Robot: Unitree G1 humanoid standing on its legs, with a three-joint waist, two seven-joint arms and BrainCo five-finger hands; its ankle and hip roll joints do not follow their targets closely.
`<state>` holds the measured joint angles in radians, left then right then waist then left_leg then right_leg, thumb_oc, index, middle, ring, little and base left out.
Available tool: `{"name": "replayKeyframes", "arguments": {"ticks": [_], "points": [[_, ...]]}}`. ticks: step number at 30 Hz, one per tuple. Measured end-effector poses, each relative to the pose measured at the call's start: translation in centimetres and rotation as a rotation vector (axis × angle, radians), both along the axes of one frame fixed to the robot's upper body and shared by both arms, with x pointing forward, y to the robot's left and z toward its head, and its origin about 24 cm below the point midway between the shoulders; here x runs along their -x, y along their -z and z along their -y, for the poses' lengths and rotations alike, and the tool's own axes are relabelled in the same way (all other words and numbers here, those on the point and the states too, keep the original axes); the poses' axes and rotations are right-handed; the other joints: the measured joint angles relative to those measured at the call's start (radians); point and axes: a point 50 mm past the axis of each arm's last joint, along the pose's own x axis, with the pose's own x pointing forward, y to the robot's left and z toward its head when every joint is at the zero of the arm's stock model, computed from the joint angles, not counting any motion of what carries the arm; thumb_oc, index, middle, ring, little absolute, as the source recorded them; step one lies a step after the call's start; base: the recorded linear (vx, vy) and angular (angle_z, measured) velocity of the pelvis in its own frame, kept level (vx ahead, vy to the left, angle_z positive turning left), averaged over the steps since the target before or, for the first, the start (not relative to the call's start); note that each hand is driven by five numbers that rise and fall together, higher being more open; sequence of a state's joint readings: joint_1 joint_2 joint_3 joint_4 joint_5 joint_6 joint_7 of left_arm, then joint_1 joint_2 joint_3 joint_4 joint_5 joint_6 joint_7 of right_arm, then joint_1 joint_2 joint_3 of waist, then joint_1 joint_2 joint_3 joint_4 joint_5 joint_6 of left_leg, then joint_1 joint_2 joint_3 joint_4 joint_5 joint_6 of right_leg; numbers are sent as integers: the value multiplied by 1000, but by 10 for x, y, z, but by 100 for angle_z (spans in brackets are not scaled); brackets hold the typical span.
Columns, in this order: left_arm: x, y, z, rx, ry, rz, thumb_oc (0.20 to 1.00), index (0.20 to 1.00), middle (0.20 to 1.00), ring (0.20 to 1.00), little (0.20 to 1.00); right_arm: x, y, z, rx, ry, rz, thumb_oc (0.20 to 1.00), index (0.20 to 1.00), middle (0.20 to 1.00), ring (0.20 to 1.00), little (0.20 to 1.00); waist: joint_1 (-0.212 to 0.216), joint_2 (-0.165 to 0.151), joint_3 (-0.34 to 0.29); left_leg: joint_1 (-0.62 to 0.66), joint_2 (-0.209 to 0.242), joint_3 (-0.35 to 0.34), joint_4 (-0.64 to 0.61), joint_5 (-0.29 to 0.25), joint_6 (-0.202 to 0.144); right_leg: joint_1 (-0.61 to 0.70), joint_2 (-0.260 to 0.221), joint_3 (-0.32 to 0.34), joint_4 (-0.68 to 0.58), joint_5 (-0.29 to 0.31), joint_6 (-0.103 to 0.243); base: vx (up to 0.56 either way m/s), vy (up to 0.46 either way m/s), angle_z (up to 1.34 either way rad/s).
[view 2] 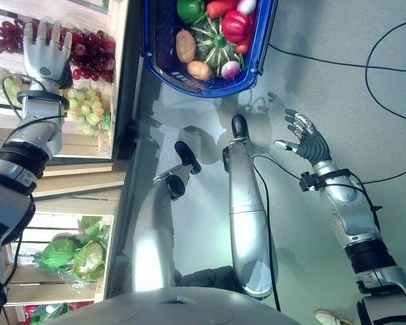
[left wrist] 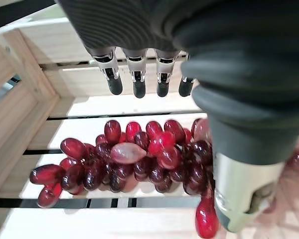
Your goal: Pick up fruits and vegetables into the basket
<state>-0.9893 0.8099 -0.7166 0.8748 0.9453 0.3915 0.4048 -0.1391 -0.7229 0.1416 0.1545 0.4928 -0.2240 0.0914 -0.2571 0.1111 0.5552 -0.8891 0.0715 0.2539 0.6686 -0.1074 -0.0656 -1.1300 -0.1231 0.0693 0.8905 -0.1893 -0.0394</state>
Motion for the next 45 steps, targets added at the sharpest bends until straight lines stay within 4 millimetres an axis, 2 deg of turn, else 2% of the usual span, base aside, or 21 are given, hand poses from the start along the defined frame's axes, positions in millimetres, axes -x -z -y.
{"name": "replayKeyframes", "arguments": {"ticks": [9, 16, 21, 26, 31, 39, 45], "points": [[-3, -4, -2, -14, -43, -14, 1000, 1000, 1000, 1000, 1000, -7, -12, -3, -37, -7, 42, 1000, 1000, 1000, 1000, 1000, -17, 0, 0, -94, 14, 4, 96, -44, 9, -91, 15, 29, 53, 0, 5, 24, 33, -7], [-7, -13, 5, -26, -25, 8, 1000, 1000, 1000, 1000, 1000, -11, -19, -4, -40, -1, 70, 1000, 1000, 1000, 1000, 1000, -26, 0, 0, -104, 16, 4, 93, -50, 0, -110, 30, 41, 53, 0, 4, 5, 18, -7], [-9, -27, 6, -39, -35, 38, 1000, 1000, 1000, 1000, 1000, -14, -24, -5, -40, 3, 89, 1000, 1000, 1000, 1000, 1000, -29, 0, 0, -138, 15, 8, 96, -50, -1, -149, 32, 47, 59, 0, 4, 1, 1, -1], [-9, -27, 3, -32, -45, 46, 1000, 1000, 1000, 1000, 1000, -17, -29, -7, -42, 2, 113, 1000, 1000, 1000, 1000, 1000, -32, 0, 0, -138, 13, 13, 96, -52, -2, -153, 32, 53, 65, 0, 4, 3, 16, 0], [-9, -26, -1, 44, -58, 54, 1000, 1000, 1000, 1000, 1000, -17, -30, -7, -40, -1, 119, 1000, 1000, 1000, 1000, 1000, -38, 0, 0, -141, 13, 17, 95, -52, -1, -160, 32, 58, 65, 0, 4, -2, 33, 0], [-11, -37, -6, 238, -95, 103, 1000, 1000, 1000, 1000, 1000, -18, -32, -6, -33, 4, 125, 1000, 1000, 1000, 1000, 1000, -40, -1, 0, -170, 13, 15, 96, -51, -3, -189, 33, 57, 68, 0, 4, 0, 0, 0], [-11, -37, -9, 253, -123, 95, 1000, 1000, 1000, 1000, 1000, -22, -39, -6, -20, 1, 143, 1000, 1000, 1000, 1000, 1000, -46, -1, 0, -174, 14, 14, 96, -51, -3, -192, 33, 56, 67, 0, 4, -3, 18, 0]]}}
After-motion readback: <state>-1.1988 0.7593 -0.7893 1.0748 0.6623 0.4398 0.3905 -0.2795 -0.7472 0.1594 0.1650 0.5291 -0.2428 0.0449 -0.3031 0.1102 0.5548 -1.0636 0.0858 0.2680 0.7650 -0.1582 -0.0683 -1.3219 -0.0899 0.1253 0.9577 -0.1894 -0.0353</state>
